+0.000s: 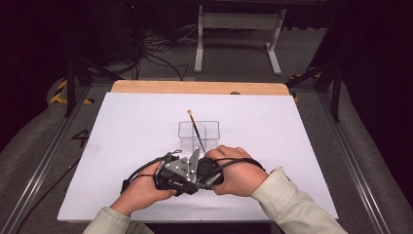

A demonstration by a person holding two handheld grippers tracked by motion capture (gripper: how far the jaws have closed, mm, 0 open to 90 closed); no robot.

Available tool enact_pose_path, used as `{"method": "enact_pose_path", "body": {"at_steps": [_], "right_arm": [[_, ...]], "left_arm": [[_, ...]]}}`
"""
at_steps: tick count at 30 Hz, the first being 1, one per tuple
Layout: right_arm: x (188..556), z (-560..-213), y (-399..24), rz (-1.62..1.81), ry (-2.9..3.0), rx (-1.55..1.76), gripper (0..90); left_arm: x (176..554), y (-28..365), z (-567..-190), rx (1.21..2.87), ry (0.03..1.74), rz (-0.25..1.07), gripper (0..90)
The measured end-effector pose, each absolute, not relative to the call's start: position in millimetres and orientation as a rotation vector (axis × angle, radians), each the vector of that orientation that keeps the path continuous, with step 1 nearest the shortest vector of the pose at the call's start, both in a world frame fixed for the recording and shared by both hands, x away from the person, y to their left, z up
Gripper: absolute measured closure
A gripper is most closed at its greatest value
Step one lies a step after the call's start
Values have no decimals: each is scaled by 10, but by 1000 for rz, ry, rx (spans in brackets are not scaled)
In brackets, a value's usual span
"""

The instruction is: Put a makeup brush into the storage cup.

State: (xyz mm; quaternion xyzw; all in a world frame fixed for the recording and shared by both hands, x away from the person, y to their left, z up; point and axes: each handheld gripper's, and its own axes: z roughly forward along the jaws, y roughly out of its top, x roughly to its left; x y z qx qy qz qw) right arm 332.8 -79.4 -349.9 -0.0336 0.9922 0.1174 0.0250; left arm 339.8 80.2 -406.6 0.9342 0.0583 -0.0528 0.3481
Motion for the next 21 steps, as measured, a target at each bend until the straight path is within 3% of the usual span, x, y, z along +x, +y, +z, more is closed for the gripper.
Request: {"method": "enact_pose_path", "body": {"at_steps": [21], "right_arm": [[3345,-3502,-808,402,3063,-85,827]], "left_arm": [[3384,791,-4081,2429,162,-119,837]]}}
